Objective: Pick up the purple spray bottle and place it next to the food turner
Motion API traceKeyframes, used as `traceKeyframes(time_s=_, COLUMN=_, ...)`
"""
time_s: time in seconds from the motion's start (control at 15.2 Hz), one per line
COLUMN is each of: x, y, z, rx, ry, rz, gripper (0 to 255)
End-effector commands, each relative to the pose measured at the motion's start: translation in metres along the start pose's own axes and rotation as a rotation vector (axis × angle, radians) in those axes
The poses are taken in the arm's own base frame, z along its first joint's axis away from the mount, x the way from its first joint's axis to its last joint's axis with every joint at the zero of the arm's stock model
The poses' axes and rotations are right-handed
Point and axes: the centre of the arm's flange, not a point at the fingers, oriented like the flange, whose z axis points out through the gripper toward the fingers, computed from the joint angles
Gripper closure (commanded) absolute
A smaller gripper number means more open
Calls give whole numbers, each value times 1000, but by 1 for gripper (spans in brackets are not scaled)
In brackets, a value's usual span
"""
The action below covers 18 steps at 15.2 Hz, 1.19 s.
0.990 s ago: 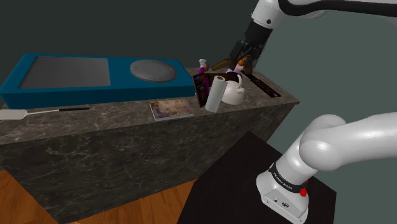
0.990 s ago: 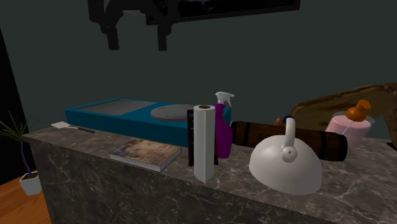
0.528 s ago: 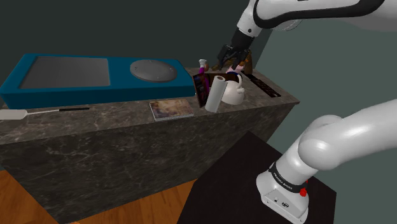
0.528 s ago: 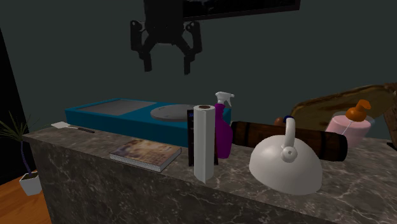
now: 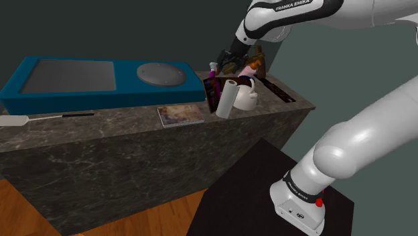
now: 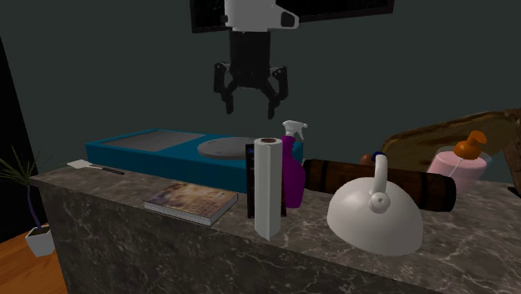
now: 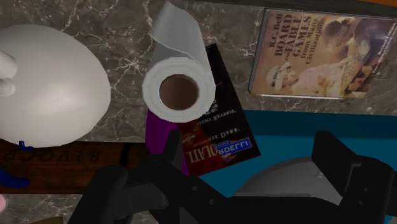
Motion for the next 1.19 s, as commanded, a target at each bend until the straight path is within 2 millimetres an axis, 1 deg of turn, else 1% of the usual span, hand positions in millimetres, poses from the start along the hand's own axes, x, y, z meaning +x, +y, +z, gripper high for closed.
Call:
traceKeyframes(time_s=0.0, x=17, y=10, z=14, rx=4, ry=15, rz=21, gripper=0)
traceKeyframes(time_s=0.79, x=126, y=67, z=96, rx=30, ry=99, rz=140, gripper=0)
traceKeyframes(time_s=1.12, x=128, y=66, z=122, rx=30, ry=99, rz=140, gripper=0)
